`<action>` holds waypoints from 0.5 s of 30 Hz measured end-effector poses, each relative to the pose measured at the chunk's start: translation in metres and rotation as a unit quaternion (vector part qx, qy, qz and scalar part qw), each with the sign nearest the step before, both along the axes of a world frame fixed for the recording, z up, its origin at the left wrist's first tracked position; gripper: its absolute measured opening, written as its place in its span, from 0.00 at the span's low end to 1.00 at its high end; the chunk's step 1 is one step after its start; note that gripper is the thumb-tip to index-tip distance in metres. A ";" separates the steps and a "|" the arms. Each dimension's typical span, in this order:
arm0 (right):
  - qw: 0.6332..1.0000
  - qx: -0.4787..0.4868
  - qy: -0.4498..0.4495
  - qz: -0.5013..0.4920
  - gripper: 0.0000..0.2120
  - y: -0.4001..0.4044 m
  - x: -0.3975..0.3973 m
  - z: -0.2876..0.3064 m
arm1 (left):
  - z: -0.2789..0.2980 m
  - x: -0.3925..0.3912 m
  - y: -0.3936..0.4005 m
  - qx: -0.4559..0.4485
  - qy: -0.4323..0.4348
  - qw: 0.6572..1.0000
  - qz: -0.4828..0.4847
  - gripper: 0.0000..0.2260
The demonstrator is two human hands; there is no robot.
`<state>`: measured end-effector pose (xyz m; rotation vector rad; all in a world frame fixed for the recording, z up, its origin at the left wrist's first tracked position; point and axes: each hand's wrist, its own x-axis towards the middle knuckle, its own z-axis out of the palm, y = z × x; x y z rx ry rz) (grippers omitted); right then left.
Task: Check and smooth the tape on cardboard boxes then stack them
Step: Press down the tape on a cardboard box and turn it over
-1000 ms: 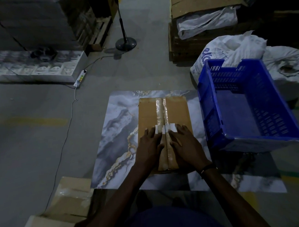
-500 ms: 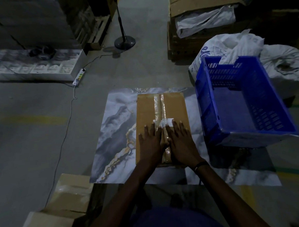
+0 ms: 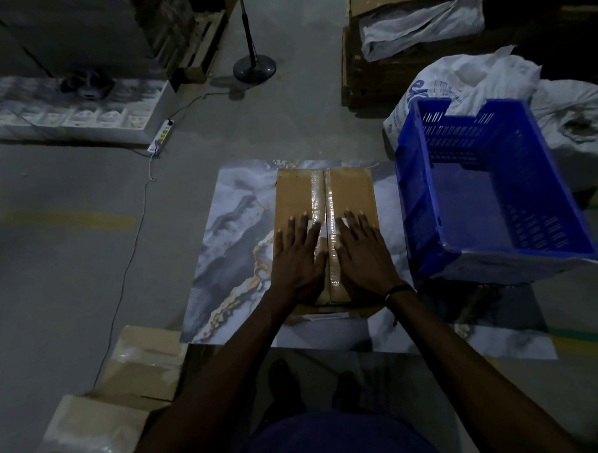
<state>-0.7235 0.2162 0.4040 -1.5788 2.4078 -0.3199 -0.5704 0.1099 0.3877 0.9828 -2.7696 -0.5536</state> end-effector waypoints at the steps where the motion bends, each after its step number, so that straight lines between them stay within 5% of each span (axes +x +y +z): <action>1: 1.000 0.001 -0.003 -0.004 0.30 -0.005 -0.004 0.001 | 0.001 -0.005 -0.003 -0.003 0.001 1.000 0.007 0.31; 15: 0.997 -0.012 -0.069 -0.011 0.27 -0.003 -0.003 0.006 | 0.002 -0.008 0.001 0.014 -0.031 0.998 0.047 0.33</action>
